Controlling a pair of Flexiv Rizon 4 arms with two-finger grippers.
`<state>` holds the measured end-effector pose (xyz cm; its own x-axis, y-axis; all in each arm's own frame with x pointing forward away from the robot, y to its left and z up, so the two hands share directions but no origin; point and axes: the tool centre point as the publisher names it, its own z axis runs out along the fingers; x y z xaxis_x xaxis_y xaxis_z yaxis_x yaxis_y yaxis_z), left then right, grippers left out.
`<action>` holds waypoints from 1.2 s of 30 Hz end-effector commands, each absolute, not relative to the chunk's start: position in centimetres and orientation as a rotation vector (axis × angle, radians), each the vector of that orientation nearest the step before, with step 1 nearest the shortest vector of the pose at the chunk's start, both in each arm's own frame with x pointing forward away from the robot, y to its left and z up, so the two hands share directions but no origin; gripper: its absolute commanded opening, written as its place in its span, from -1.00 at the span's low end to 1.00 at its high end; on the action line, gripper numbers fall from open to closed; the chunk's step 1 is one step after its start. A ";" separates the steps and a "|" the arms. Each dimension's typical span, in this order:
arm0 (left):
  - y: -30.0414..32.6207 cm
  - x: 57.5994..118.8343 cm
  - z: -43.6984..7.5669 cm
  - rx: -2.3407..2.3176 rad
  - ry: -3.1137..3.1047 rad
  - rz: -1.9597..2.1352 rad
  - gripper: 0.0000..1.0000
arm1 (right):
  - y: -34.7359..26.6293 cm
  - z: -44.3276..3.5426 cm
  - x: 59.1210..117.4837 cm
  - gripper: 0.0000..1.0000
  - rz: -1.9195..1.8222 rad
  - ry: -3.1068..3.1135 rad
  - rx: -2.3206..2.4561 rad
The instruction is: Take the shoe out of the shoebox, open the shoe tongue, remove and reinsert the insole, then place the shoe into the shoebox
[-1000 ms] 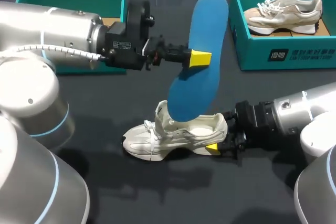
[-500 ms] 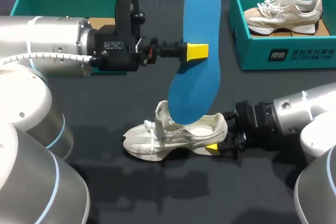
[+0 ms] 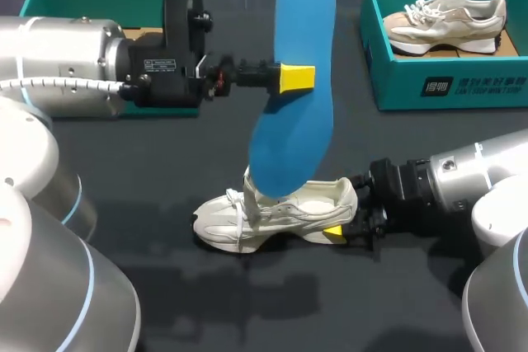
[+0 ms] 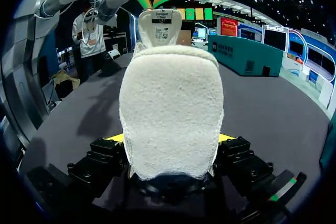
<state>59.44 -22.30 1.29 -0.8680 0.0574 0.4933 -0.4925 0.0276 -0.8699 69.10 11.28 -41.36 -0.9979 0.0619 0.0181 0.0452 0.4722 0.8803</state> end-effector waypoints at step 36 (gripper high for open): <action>-21.7 59.4 2.1 0.420 -1.903 1.925 -1.00 | 9.2 -40.4 68.8 1.00 1.441 2.769 0.103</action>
<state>59.50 -21.68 2.10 -0.8748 0.0718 0.4791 -0.4799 0.0064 -0.8773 68.98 10.10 -41.46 -0.9972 0.0754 0.0007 0.0411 0.5356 0.8435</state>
